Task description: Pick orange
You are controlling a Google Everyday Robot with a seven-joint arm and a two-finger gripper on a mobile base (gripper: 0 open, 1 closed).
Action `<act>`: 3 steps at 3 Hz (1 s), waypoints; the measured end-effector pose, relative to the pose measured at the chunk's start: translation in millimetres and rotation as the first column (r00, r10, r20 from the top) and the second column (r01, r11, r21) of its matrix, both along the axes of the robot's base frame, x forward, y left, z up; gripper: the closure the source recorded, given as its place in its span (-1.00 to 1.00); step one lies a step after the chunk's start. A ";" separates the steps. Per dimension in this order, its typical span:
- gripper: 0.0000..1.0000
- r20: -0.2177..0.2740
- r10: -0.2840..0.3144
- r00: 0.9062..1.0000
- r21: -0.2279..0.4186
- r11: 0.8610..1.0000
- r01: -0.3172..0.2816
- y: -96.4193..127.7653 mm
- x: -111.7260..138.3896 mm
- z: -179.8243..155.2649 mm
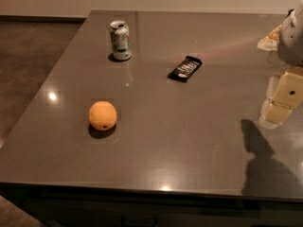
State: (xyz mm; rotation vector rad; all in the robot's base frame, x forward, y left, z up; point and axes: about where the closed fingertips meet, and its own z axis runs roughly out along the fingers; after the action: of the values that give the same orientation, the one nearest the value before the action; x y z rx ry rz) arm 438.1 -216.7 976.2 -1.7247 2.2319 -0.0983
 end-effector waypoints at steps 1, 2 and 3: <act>-1.00 0.000 0.000 1.000 0.000 1.000 0.000 0.0 0.0 0.0; -1.00 -0.008 0.079 0.997 0.068 0.995 -0.079 38.7 11.2 -3.9; -1.00 -0.007 0.151 0.988 0.135 0.980 -0.149 74.8 19.6 -7.8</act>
Offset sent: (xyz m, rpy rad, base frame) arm 0.0213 0.0738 -0.0098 0.1340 0.0478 0.1575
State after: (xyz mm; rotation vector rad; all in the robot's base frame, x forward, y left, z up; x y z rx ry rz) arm 457.7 -141.8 968.4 -1.8188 2.0605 0.0991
